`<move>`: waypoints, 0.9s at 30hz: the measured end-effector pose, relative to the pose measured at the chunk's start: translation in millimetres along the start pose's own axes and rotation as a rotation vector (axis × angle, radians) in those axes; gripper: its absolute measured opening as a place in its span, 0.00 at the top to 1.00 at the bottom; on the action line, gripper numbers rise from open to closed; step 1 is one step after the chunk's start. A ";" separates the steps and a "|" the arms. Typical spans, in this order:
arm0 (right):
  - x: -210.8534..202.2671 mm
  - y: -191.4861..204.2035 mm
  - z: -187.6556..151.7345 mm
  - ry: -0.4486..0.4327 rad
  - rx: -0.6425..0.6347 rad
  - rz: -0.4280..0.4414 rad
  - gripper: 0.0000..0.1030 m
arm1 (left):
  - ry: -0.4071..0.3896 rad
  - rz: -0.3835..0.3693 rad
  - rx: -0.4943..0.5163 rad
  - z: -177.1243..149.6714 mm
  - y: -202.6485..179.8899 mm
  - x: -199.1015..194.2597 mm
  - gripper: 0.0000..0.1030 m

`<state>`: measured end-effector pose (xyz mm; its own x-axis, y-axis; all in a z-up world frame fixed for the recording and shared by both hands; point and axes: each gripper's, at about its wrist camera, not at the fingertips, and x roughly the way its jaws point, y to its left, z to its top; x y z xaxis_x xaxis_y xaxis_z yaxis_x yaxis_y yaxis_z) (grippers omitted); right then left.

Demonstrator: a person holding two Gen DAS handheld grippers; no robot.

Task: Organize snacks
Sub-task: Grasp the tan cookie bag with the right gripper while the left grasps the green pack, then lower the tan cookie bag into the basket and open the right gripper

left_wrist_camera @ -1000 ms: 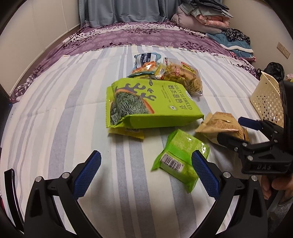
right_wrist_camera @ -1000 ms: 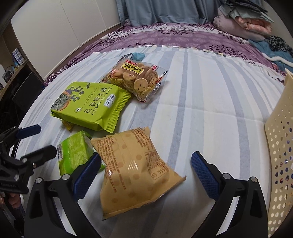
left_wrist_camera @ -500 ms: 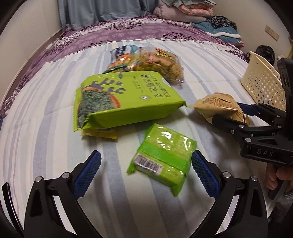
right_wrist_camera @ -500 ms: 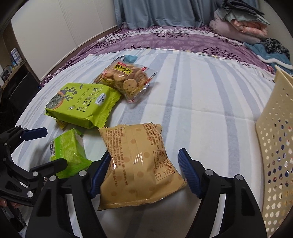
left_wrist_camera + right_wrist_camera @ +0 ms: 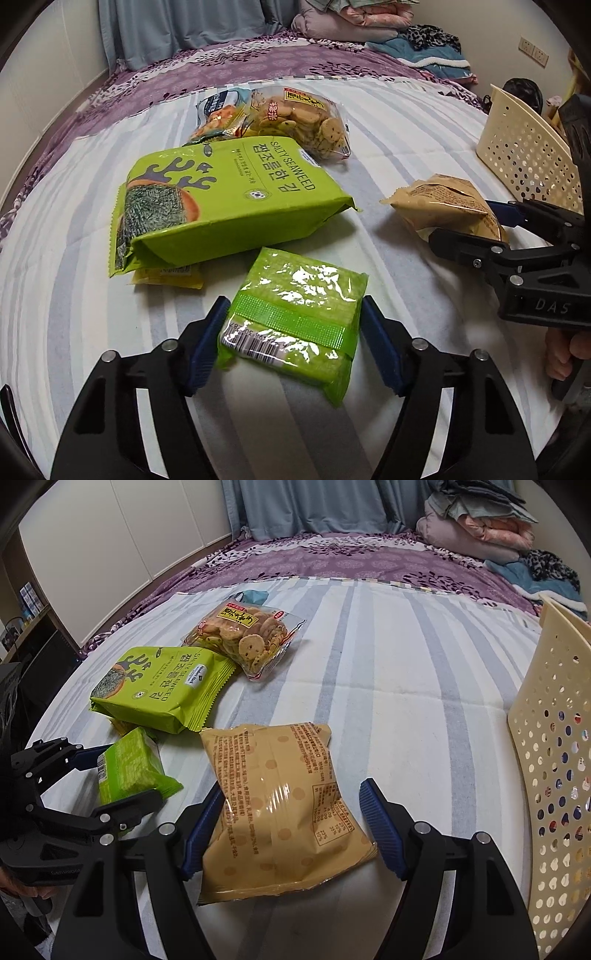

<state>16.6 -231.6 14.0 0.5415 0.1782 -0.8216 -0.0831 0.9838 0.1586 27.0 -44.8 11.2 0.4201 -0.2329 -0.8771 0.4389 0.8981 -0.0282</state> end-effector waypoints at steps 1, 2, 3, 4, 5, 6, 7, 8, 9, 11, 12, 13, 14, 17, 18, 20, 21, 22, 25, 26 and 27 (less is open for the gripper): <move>0.1 -0.4 0.4 -0.001 0.002 0.000 0.29 | 0.000 -0.002 -0.003 -0.4 0.4 -1.3 0.33; -0.3 -0.4 0.0 -0.003 0.003 0.000 0.30 | -0.001 -0.004 -0.005 -1.0 0.4 -2.4 0.34; -0.8 -0.6 -0.2 -0.005 0.006 0.000 0.32 | -0.003 -0.006 -0.007 -1.6 0.2 -4.6 0.35; -1.4 -0.8 -0.6 -0.007 0.008 0.003 0.35 | -0.006 -0.007 -0.008 -2.2 -0.1 -6.0 0.35; -2.5 -0.2 -0.4 -0.012 0.008 0.008 0.38 | -0.009 -0.007 -0.009 -2.6 -0.4 -7.8 0.35; -4.0 0.9 0.1 -0.017 0.007 0.004 0.38 | -0.013 -0.008 -0.013 -3.1 -0.7 -10.0 0.35; -5.4 0.6 0.4 -0.022 0.004 0.000 0.38 | -0.017 -0.011 -0.017 -3.2 -0.8 -12.3 0.35; -6.3 1.5 0.4 -0.025 -0.001 -0.004 0.39 | -0.021 -0.015 -0.020 -3.4 -0.9 -14.5 0.36; -6.7 2.0 0.4 -0.026 -0.003 -0.006 0.39 | -0.027 -0.018 -0.023 -3.0 -1.0 -17.3 0.36; -8.5 1.9 0.2 -0.028 0.002 -0.006 0.40 | -0.038 -0.022 -0.023 -2.2 -2.3 -22.4 0.36; -10.1 1.6 0.2 -0.031 0.008 -0.004 0.40 | -0.045 -0.024 -0.021 -1.3 -3.3 -25.3 0.36; -11.8 1.0 0.3 -0.035 0.011 -0.002 0.40 | -0.051 -0.025 -0.018 -0.4 -4.4 -28.0 0.36; -14.2 0.5 0.4 -0.041 0.013 0.000 0.40 | -0.057 -0.025 -0.015 0.6 -5.7 -30.4 0.36; -22.5 1.1 1.6 -0.062 0.017 0.005 0.40 | -0.071 -0.025 -0.007 2.6 -10.4 -35.9 0.36; -25.4 1.2 1.9 -0.068 0.018 0.007 0.40 | -0.075 -0.026 -0.005 3.2 -11.1 -37.4 0.37; -30.0 1.2 3.0 -0.080 0.018 0.009 0.40 | -0.080 -0.028 -0.001 4.1 -12.9 -39.4 0.38; -32.7 1.3 3.4 -0.086 0.018 0.010 0.40 | -0.081 -0.027 0.002 4.5 -13.6 -40.0 0.38; -34.9 1.8 3.8 -0.090 0.019 0.011 0.40 | -0.081 -0.026 0.005 4.5 -14.6 -40.3 0.38; -40.4 1.4 4.9 -0.102 0.025 0.014 0.40 | -0.078 -0.024 0.010 3.2 -15.8 -39.5 0.38; -42.4 0.9 5.0 -0.106 0.026 0.015 0.40 | -0.076 -0.023 0.009 2.9 -15.5 -39.4 0.38; -44.0 0.7 5.5 -0.110 0.028 0.016 0.40 | -0.075 -0.022 0.007 2.7 -15.3 -39.4 0.38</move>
<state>-2.7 -238.9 53.3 0.6292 0.1889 -0.7540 -0.0700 0.9798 0.1871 5.9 -50.4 47.5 0.4688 -0.2802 -0.8377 0.4540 0.8900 -0.0436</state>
